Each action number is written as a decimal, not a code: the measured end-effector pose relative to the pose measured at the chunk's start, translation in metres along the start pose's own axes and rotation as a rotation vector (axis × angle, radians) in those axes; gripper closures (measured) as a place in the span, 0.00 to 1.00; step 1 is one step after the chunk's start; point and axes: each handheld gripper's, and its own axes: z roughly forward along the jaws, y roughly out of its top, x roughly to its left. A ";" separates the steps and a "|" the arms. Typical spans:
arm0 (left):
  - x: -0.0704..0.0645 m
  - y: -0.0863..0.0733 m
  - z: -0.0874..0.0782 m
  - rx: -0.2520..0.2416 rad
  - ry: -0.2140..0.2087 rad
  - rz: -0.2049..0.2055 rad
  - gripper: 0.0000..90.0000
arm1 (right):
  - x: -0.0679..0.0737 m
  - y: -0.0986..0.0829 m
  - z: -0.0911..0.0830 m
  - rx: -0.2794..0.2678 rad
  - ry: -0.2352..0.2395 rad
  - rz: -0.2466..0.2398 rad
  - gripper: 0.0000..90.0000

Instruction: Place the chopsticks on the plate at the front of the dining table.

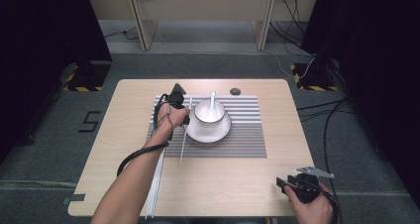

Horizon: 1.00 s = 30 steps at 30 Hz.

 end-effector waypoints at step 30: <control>-0.001 0.002 0.019 -0.028 0.004 -0.027 0.95 | -0.001 -0.001 0.001 0.007 0.004 0.004 0.56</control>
